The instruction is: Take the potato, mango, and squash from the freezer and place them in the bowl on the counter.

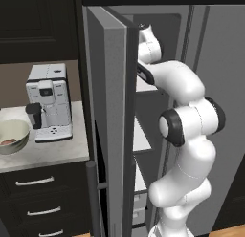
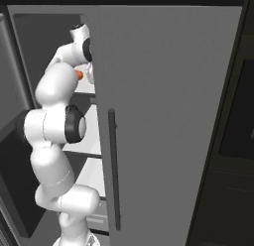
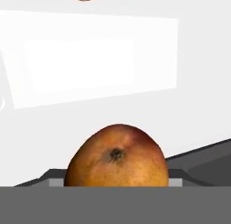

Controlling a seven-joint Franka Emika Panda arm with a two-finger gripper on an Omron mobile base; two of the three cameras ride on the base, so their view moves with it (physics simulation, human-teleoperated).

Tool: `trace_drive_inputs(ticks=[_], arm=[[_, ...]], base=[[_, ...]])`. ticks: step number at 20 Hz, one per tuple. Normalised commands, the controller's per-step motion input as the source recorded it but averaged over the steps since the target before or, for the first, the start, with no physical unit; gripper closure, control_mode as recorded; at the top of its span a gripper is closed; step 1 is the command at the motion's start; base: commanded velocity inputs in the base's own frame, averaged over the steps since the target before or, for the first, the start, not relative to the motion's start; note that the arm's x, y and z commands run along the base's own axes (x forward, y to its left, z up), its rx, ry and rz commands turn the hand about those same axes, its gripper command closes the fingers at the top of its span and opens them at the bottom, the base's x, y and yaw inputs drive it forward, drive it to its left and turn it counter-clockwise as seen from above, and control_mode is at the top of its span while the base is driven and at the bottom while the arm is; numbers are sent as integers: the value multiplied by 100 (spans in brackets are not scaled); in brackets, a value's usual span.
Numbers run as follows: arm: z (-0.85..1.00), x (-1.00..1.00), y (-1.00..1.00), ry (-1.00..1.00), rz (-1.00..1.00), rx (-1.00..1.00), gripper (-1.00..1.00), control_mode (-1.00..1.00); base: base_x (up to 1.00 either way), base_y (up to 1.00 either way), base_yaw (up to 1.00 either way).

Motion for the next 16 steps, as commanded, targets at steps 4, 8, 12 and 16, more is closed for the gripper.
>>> trace_drive_inputs(ticks=[4,8,12,16], arm=[[-80,-18,13,11,0,0,100,-100],[-50,-54,4,0,0,0,100,-100],[-45,-80,0,-7,0,0,100,-100],[-47,-86,2,-11,0,0,100,-100]], base=[[0,0,0],[0,0,0],[0,0,0],[0,0,0]])
